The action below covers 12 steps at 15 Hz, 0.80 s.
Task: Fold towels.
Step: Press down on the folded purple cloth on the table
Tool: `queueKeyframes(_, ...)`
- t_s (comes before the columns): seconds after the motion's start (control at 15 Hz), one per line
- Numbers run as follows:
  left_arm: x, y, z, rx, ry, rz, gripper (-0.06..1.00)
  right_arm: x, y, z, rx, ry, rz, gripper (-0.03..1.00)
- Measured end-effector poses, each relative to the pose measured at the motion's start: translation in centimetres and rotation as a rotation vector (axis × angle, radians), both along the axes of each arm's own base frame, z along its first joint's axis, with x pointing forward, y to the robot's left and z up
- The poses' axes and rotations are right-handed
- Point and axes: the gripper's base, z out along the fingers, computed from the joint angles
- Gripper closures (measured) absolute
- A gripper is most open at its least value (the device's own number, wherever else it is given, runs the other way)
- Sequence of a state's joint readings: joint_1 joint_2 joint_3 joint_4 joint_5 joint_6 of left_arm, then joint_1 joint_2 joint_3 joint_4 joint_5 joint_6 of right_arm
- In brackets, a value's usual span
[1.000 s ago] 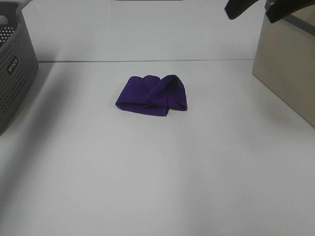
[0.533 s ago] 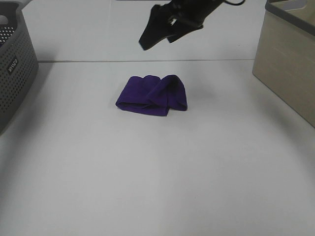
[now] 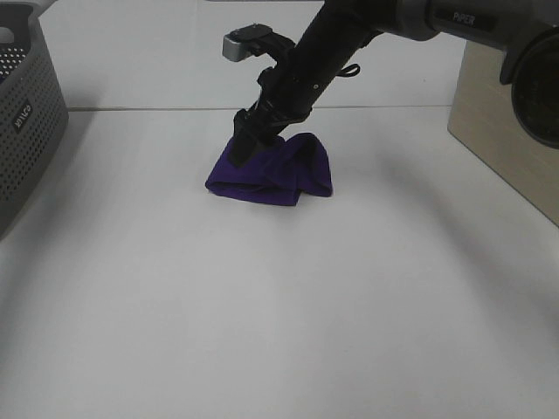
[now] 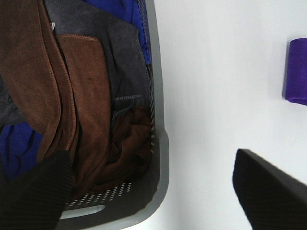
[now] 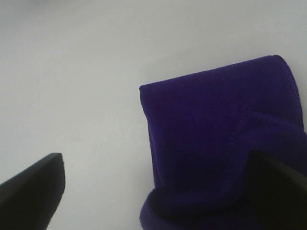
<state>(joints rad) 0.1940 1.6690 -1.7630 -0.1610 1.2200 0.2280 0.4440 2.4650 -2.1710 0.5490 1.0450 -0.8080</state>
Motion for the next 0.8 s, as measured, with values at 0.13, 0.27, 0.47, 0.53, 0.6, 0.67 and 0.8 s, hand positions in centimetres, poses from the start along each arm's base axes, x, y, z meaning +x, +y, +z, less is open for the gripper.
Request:
queueKeyframes(0.13, 0.0, 0.0, 0.0, 0.000, 0.000, -0.001, 0.12, 0.4, -1.0, -0.8, -0.025, 0.023, -0.005, -0.01)
queueKeyframes(0.27, 0.0, 0.0, 0.0, 0.003, -0.001, -0.006, 0.12, 1.3, -3.0, -1.1, -0.036, 0.039, -0.043, -0.01)
queueKeyframes(0.47, 0.0, 0.0, 0.0, 0.001, -0.002, -0.011, 0.12, 2.6, -6.5, -1.1, -0.043, 0.070, -0.104, -0.01)
queueKeyframes(0.53, 0.0, -0.1, 0.0, 0.001, -0.002, -0.013, 0.12, 3.2, -8.1, -1.1, -0.043, 0.080, -0.142, -0.01)
queueKeyframes(0.6, 0.0, -0.1, 0.0, 0.001, -0.002, -0.015, 0.12, 3.7, -9.6, -1.1, -0.039, 0.090, -0.187, -0.01)
queueKeyframes(0.67, 0.0, -0.1, 0.0, 0.003, -0.003, -0.018, 0.13, 4.4, -11.8, -1.0, -0.017, 0.118, -0.256, -0.01)
queueKeyframes(0.8, 0.0, -0.1, 0.0, 0.003, -0.003, -0.018, 0.13, 4.2, -11.6, -0.7, 0.013, 0.140, -0.247, 0.00)
